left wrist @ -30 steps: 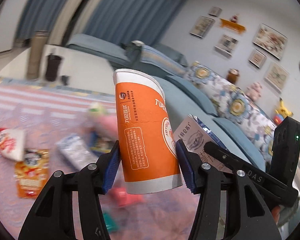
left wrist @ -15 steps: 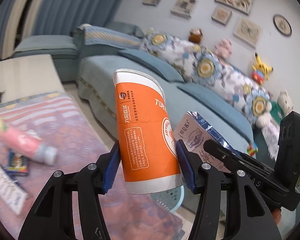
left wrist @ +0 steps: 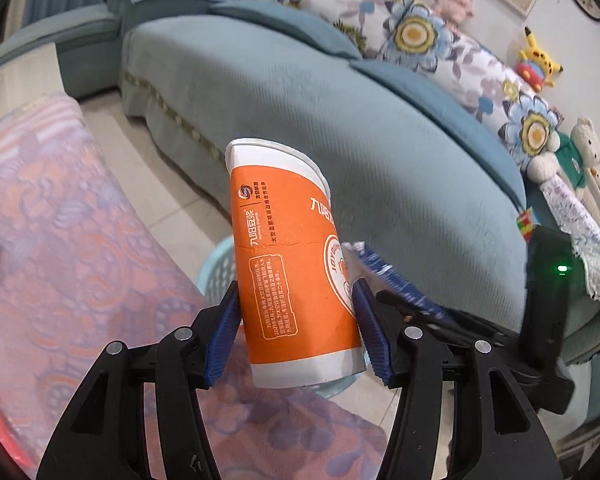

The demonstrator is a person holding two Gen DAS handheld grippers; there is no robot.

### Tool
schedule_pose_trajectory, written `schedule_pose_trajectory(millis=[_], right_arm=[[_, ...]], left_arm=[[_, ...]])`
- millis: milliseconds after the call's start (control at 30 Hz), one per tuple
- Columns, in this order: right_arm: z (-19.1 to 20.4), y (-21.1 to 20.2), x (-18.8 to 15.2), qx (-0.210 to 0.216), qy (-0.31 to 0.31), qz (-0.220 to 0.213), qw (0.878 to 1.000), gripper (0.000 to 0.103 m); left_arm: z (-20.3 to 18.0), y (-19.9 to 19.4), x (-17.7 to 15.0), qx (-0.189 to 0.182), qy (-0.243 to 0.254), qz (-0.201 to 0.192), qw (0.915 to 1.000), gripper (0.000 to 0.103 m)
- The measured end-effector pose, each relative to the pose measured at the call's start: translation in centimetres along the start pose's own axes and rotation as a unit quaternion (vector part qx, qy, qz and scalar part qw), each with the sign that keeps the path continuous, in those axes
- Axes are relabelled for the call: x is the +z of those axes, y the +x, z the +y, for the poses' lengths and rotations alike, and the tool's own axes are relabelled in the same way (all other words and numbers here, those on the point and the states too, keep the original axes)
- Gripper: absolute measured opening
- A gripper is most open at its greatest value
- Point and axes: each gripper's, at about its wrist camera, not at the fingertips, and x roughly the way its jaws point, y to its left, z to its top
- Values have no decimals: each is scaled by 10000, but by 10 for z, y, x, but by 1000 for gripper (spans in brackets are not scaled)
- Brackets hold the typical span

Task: Collect trash
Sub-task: 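Open both tools to drop cup and carton into the wastebasket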

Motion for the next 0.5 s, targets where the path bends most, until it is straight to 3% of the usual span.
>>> schedule_pose_trajectory(millis=[167,367,500], right_arm=[[-12,20,-9,-150,156,227,9995,37],[-17,35,-7,-224,307,351,9987,39],[-20,33,-6,-247,336,283,9987,48]], left_arm=[[6,12,-6,-26,-18,204,9998,57],[8,7,-7,-21,-15,133,9999,63],[7,-2,-6,-19,42,25,10000,63]])
